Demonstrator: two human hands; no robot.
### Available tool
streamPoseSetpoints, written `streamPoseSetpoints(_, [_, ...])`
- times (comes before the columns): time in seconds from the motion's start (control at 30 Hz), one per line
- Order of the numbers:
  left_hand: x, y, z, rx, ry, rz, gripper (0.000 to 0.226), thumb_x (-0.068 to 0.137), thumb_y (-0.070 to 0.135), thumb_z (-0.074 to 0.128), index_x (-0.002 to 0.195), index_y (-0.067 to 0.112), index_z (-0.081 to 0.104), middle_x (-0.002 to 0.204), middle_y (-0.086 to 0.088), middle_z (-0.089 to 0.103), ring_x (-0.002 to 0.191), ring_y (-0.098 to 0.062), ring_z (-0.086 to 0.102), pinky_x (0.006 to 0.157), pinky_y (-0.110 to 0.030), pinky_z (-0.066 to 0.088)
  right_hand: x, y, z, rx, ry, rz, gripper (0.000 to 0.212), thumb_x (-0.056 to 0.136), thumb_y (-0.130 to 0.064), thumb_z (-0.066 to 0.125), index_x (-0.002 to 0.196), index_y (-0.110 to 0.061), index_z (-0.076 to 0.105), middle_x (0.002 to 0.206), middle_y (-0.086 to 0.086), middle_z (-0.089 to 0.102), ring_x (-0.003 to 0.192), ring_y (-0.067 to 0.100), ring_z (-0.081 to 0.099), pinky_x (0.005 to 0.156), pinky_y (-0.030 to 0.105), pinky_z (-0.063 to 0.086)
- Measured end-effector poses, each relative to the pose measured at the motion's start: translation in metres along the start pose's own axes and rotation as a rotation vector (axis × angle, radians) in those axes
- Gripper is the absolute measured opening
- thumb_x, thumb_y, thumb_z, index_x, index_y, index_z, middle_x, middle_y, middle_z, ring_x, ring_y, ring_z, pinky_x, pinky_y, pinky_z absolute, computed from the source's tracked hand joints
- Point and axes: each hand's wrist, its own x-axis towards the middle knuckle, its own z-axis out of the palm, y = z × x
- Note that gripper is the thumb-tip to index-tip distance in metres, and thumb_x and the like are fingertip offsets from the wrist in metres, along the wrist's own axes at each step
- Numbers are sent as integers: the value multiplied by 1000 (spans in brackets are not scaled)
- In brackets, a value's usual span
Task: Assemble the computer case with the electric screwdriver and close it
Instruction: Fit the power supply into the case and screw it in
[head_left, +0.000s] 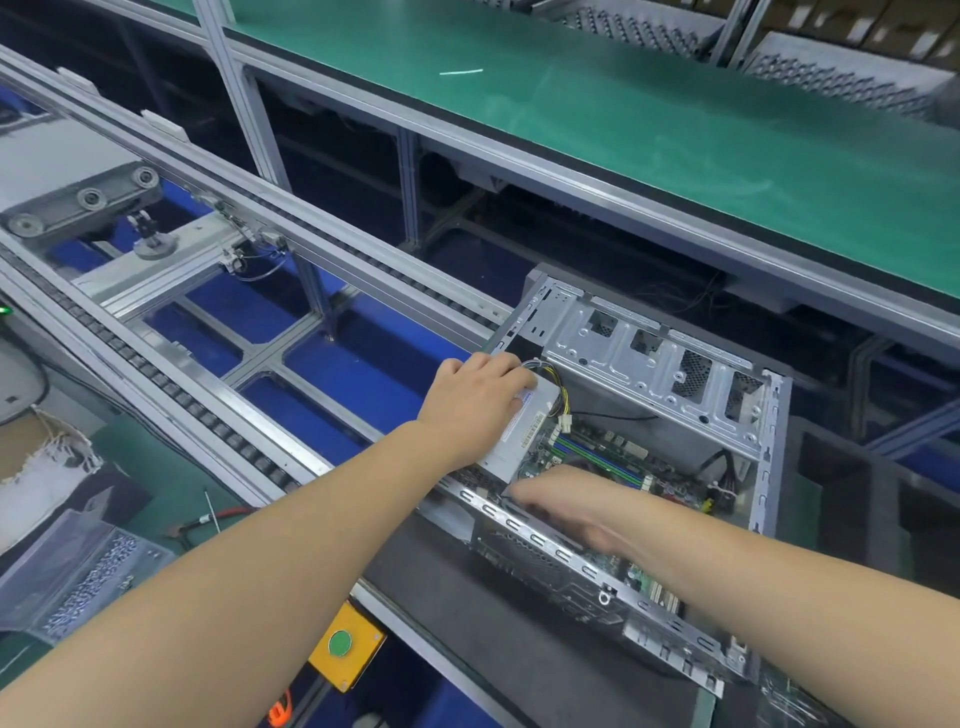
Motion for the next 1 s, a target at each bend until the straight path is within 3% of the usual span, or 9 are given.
streamPoseSetpoints(0.1, [1, 1, -1, -2, -5, -3, 26, 107, 37, 42, 131, 40, 51, 135, 17, 47, 122, -14, 45, 93, -36, 34, -6, 4, -9, -8, 76, -46, 9, 84, -13, 61, 77, -10, 64, 55, 0, 56, 41, 14, 42, 42, 22, 33])
streamPoseSetpoints(0.27, [2, 1, -4, 7, -29, 3, 27, 106, 35, 42, 130, 39, 53, 136, 16, 48, 123, -15, 45, 93, -37, 36, -14, 14, -20, -123, 288, -91, 22, 87, -24, 61, 73, -8, 56, 43, 2, 51, 33, 19, 48, 45, 23, 45])
streamPoseSetpoints(0.4, [5, 2, -9, 11, -51, 13, 28, 105, 34, 42, 129, 40, 56, 134, 16, 50, 120, -15, 46, 90, -35, 34, -18, 14, -28, -277, 322, -93, 29, 86, -34, 58, 76, -6, 62, 51, 10, 60, 38, 24, 57, 53, 29, 55])
streamPoseSetpoints(0.5, [8, 2, -18, -5, -85, 8, 30, 103, 33, 44, 129, 39, 57, 133, 15, 52, 119, -15, 49, 90, -36, 37, -17, 11, -29, -572, 388, -79, 26, 87, -42, 62, 84, -17, 68, 62, -2, 64, 49, 20, 61, 52, 24, 49])
streamPoseSetpoints(0.57, [9, 2, -26, -34, -119, 6, 34, 100, 32, 48, 133, 38, 53, 131, 12, 56, 118, -18, 52, 93, -39, 41, -18, 10, -33, -724, 454, -82, 28, 86, -44, 65, 72, -20, 60, 64, -6, 57, 55, 18, 56, 53, 23, 42])
streamPoseSetpoints(0.63, [7, 3, -34, -112, -135, -8, 46, 95, 31, 52, 140, 37, 42, 120, 8, 62, 111, -23, 57, 90, -41, 44, -19, 10, -40, -760, 431, -75, 33, 85, -40, 70, 68, -19, 52, 61, -6, 50, 54, 18, 49, 52, 24, 35])
streamPoseSetpoints(0.73, [1, 6, -41, -76, -134, 11, 64, 91, 33, 57, 149, 36, 31, 91, 4, 56, 93, -27, 60, 79, -37, 41, -27, 16, -47, -871, 317, -136, 34, 81, -37, 80, 92, -19, 52, 79, -6, 57, 69, 18, 57, 55, 29, 40])
streamPoseSetpoints(0.83, [-2, 3, -41, 79, -156, 54, 60, 92, 38, 54, 150, 32, 38, 109, 3, 67, 108, -24, 60, 93, -40, 44, -29, 26, -45, -877, 228, -344, 33, 82, -31, 77, 103, -25, 53, 96, -8, 55, 83, 14, 57, 63, 32, 44])
streamPoseSetpoints(1.0, [-6, -2, -39, 146, -190, 89, 65, 96, 47, 52, 156, 34, 32, 135, 9, 60, 124, -20, 52, 99, -37, 39, -24, 23, -37, -676, 240, -481, 16, 86, -15, 69, 94, -27, 62, 91, -9, 63, 83, 14, 62, 70, 27, 49])
